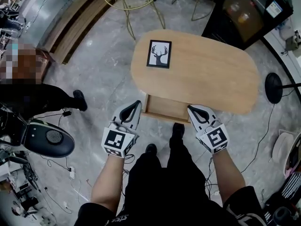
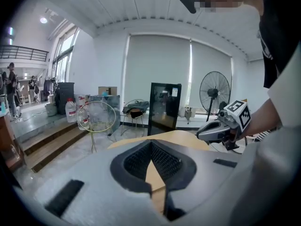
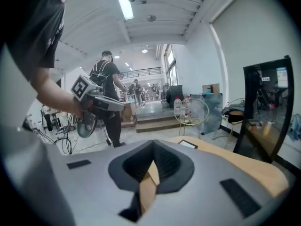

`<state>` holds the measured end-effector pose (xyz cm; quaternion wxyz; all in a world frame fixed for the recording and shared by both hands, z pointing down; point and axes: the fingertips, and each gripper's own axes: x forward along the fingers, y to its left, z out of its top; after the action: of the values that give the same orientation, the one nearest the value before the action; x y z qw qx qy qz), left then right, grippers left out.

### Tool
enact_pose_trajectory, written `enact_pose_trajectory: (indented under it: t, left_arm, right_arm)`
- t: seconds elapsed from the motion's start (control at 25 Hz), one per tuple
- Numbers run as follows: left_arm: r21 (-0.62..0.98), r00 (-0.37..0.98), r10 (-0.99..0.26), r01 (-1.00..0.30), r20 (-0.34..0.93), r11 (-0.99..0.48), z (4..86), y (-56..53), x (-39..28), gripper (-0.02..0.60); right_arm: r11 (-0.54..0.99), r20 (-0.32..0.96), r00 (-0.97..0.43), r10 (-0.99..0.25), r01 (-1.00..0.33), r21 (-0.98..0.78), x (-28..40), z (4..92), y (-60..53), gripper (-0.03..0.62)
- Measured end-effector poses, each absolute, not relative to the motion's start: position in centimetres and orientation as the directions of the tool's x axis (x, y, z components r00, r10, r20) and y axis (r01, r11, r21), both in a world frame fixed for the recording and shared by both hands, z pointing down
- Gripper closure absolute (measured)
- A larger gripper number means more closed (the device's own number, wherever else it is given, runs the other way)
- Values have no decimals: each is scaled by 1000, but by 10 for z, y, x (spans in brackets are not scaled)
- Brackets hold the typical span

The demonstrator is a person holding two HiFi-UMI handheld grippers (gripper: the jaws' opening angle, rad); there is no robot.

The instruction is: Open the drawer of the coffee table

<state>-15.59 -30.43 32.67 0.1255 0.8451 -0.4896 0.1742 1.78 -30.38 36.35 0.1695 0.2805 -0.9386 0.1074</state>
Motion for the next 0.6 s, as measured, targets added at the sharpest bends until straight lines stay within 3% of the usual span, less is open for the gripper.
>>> enact_pose_trajectory:
  t: [0.28, 0.6]
  left_arm:
    - [74, 461, -807, -880, 368, -469, 289, -279, -190, 581]
    - [71, 456, -826, -885, 331, -460, 232, -215, -251, 581]
  right_arm:
    - [777, 262, -795, -548, -599, -193, -15, 292, -277, 589]
    - [754, 241, -757, -607, -645, -126, -72, 224, -214, 589]
